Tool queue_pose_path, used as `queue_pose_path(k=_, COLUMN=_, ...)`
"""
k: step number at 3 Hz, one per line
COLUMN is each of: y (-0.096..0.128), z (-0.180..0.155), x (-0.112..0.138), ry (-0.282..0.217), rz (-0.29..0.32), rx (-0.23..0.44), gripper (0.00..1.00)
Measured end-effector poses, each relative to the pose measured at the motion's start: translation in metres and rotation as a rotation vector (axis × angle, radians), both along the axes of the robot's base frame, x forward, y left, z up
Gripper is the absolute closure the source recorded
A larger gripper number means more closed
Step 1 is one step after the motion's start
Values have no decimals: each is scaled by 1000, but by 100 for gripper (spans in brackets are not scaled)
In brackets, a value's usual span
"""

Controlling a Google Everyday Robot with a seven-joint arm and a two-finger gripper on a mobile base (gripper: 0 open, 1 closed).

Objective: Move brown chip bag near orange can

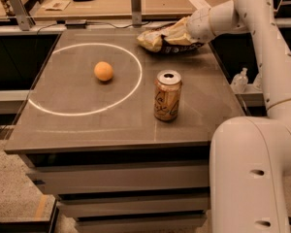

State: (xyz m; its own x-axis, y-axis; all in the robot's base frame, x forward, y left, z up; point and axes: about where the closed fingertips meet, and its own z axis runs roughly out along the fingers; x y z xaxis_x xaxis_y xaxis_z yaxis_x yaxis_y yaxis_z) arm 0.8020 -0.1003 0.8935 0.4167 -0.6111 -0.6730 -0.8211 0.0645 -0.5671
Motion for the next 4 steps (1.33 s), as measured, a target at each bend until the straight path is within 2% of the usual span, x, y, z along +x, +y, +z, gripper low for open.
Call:
queue_pose_path(k=1, y=-16, z=9, x=-3, ry=22, rz=-38, rx=12, gripper=100)
queue_pose_path(k=2, y=-30, z=23, x=-28, ry=62, rz=-10, rx=20, gripper=100)
queue_pose_path(k=4, y=-67, z=48, x=-95, ry=202, rz=-12, rx=-45, gripper=100)
